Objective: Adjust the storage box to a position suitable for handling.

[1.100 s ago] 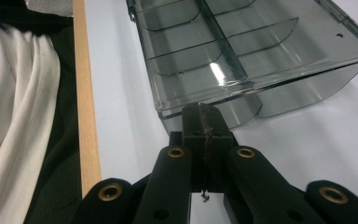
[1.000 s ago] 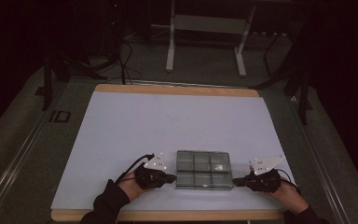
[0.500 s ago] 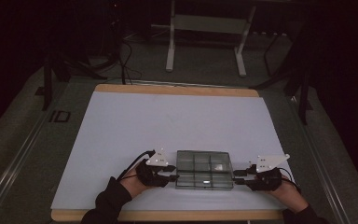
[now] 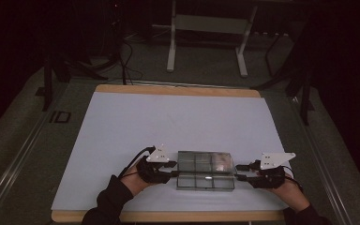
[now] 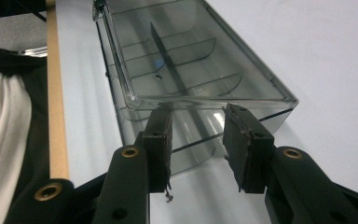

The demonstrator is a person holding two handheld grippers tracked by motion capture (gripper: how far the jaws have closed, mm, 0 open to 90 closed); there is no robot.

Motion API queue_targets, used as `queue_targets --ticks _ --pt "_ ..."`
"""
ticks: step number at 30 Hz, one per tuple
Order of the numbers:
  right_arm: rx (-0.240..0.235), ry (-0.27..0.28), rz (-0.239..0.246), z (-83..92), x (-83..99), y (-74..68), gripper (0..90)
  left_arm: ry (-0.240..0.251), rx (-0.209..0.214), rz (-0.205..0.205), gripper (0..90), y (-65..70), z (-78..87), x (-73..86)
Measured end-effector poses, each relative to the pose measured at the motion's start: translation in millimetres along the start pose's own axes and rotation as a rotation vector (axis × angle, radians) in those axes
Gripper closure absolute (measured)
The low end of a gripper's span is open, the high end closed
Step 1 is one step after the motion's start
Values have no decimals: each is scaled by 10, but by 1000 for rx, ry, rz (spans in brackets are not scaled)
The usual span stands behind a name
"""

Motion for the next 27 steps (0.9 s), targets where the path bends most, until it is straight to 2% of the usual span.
queue_targets --ticks 13,23,27 --pt "60 33 12 27 -107 78 628 37 -18 -6 631 -24 36 -132" --pt "103 58 11 20 -172 139 694 74 -34 -15 674 -47 45 -222" --pt "131 66 11 27 -196 168 732 85 -48 -11 716 -70 44 -249"
Point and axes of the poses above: each handheld gripper's, and its own axes: z roughly backward along the jaws, x roughly out of its underside, y roughly to its right, the point moved 1 cm from there along -z, roughly forward along the jaws, and after that the axes turned 13 degrees about z, right-handed, at the moved point
